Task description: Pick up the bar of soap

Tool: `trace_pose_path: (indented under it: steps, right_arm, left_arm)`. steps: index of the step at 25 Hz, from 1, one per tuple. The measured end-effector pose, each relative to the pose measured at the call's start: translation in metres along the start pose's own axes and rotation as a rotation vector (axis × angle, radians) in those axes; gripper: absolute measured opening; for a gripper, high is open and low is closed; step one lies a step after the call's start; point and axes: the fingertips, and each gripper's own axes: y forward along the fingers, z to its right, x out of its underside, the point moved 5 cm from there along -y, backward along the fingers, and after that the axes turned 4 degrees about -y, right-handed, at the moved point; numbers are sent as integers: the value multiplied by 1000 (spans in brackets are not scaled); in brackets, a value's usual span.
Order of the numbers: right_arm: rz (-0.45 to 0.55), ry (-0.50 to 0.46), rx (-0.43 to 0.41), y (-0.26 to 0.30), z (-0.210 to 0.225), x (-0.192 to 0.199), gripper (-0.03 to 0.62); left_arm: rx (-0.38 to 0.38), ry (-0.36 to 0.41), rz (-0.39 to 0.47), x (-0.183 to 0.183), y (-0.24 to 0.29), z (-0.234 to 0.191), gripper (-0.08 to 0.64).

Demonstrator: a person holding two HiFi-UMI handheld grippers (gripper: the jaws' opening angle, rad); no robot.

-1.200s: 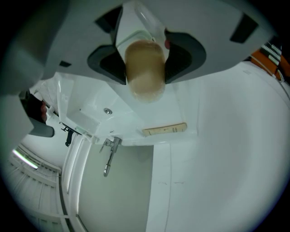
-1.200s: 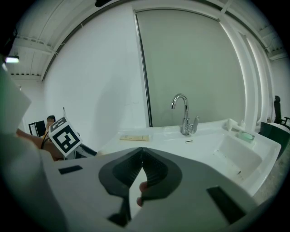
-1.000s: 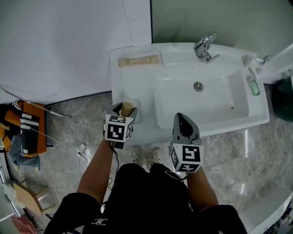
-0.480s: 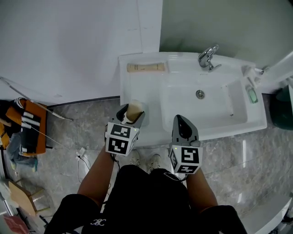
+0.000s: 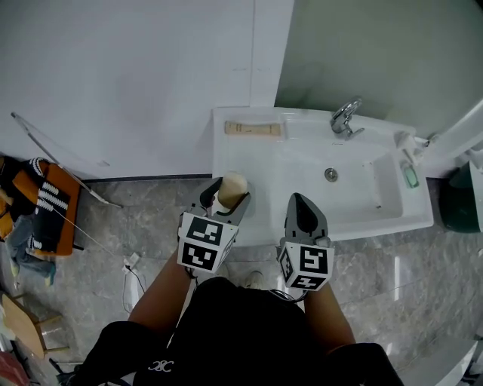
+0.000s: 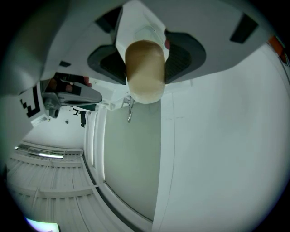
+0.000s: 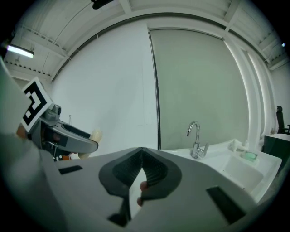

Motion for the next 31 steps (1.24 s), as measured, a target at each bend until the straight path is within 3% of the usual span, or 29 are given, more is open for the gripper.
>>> trace_pose_path:
  steps: [14,31]
  right_arm:
    - [46,3,30,-15,-3,-21,3]
    - [56,-3,16,-23,-10,-24,5]
  left_arm:
    - [39,30,60,-15,-20,12,284]
    - [31,13,49,-9,-24,9,273]
